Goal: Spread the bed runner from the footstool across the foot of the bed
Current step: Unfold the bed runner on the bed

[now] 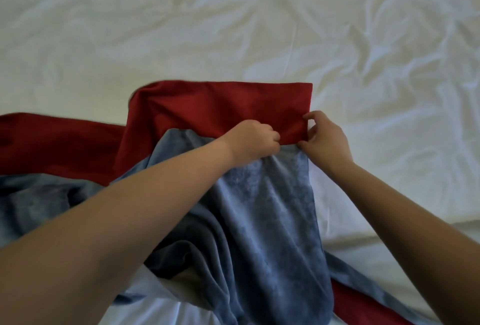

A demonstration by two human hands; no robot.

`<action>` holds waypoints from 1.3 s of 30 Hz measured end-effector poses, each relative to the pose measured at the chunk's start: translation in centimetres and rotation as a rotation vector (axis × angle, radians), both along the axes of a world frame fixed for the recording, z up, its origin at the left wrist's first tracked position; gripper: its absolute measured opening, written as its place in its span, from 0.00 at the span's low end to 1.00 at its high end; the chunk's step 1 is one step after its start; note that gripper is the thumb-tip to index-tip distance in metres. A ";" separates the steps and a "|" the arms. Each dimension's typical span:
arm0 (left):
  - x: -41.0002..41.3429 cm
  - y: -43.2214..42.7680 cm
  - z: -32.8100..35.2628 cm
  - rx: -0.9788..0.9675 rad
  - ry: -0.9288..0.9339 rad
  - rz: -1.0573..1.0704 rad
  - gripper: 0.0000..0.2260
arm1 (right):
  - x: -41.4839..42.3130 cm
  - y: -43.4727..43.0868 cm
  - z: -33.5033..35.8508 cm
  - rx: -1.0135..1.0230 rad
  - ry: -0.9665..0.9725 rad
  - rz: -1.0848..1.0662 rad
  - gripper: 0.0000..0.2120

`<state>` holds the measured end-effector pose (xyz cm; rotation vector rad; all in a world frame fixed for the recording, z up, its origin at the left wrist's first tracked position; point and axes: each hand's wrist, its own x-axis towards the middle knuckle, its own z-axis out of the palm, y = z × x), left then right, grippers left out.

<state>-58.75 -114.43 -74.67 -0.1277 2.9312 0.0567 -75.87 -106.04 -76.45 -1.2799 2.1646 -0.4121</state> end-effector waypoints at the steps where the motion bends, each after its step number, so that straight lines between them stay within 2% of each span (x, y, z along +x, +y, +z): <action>1: 0.2 -0.1 0.0 -0.039 0.006 -0.021 0.09 | 0.2 -0.1 0.0 -0.009 -0.003 0.009 0.25; 5: 0.7 -1.3 -0.1 -0.121 0.042 -0.036 0.09 | 1.3 -0.8 0.3 -0.071 -0.030 0.010 0.21; 8: 1.7 -3.0 0.0 -0.170 0.087 0.034 0.07 | 2.4 -1.0 0.7 -0.062 -0.089 0.022 0.26; 10: 2.8 -4.4 0.3 -0.204 0.085 0.100 0.05 | 3.4 -0.7 0.9 -0.006 -0.106 0.111 0.31; 12: 3.9 -5.9 0.6 -0.210 0.075 0.222 0.04 | 4.5 -0.5 0.9 0.043 -0.093 0.249 0.30; 15: 5.8 -8.3 0.8 -0.169 -0.003 0.443 0.06 | 5.3 -1.5 0.8 0.045 0.008 0.389 0.18; 19: 8.4 -11.1 1.6 -0.230 -0.075 0.567 0.07 | 5.0 -6.7 1.5 0.003 0.140 0.325 0.11; 24: 10.8 -14.9 3.5 -0.380 -0.079 0.798 0.07 | 6.9 -14.0 3.2 -0.167 0.356 0.371 0.11; 27: 11.4 -15.8 4.2 -0.378 -0.077 0.946 0.08 | 8.5 -15.3 3.6 -0.180 0.388 0.405 0.16; 30: 11.2 -14.4 4.7 -0.367 0.016 0.866 0.10 | 8.8 -13.2 3.5 -0.249 0.350 0.376 0.20; 34: 10.2 -8.1 4.6 -0.143 0.255 0.507 0.13 | 7.0 -6.1 2.7 -0.377 0.340 0.367 0.20; 37: 9.6 -0.4 3.5 0.047 0.279 0.340 0.09 | 5.1 0.9 1.6 -0.368 0.313 0.473 0.09; 39: 9.3 5.0 2.7 0.178 0.239 0.271 0.06 | 4.2 5.5 1.3 -0.302 0.223 0.557 0.12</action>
